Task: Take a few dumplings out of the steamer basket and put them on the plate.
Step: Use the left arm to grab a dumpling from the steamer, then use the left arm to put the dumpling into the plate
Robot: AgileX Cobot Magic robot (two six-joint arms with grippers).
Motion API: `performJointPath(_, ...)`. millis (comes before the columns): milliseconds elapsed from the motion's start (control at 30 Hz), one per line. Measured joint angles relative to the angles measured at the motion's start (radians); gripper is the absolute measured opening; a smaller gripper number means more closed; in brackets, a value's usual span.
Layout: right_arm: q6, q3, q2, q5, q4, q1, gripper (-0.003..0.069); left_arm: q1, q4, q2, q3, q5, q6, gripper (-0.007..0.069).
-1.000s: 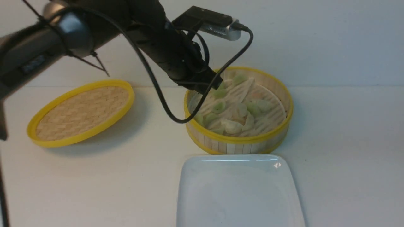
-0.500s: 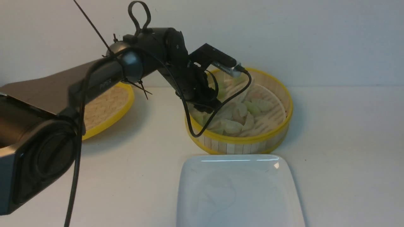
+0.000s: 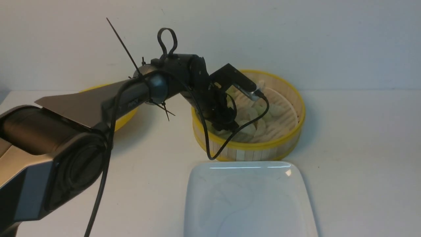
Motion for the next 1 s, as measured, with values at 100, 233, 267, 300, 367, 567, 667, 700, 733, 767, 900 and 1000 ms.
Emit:
performJointPath(100,0.0,0.0,0.0,0.004,0.0,0.0,-0.0015,-0.001,0.003,0.0,0.0,0.0,-0.012,0.0266)
performJointPath(233,0.0,0.0,0.0,0.005,0.0,0.0,-0.0015,-0.002,0.008,0.0,-0.003,0.005,-0.012,0.0155)
performJointPath(267,0.0,0.0,0.0,0.005,0.0,0.0,-0.0015,-0.002,0.01,-0.001,-0.003,0.012,-0.012,0.0158)
performJointPath(300,0.0,0.0,0.0,0.005,0.0,0.0,-0.0015,-0.002,0.011,-0.006,-0.003,0.024,-0.012,0.0162)
performJointPath(367,0.0,0.0,0.0,0.005,0.0,0.0,-0.0015,-0.002,0.011,-0.014,-0.005,0.046,-0.012,0.0162)
performJointPath(567,0.0,0.0,0.0,0.006,0.004,0.0,-0.0015,-0.003,0.015,-0.124,-0.06,0.212,-0.019,0.0162)
performJointPath(667,0.0,0.0,0.0,0.006,0.021,0.0,-0.0015,-0.003,0.015,-0.192,-0.083,0.273,-0.029,0.0162)
performJointPath(700,0.0,0.0,0.0,0.006,0.026,0.0,-0.0015,-0.003,0.015,-0.205,-0.084,0.278,-0.033,0.0162)
performJointPath(733,0.0,0.0,0.0,0.006,0.029,0.0,-0.0015,-0.003,0.016,-0.229,-0.087,0.286,-0.038,0.0162)
performJointPath(767,0.0,0.0,0.0,0.006,0.031,0.0,-0.0015,-0.003,0.016,-0.243,-0.09,0.29,-0.039,0.0162)
performJointPath(900,0.0,0.0,0.0,0.005,0.032,0.0,-0.0015,-0.003,0.015,-0.289,-0.092,0.344,-0.064,0.0162)
performJointPath(1000,0.0,0.0,0.0,0.005,0.033,0.0,-0.0015,-0.003,0.009,-0.323,-0.092,0.471,-0.093,0.0162)
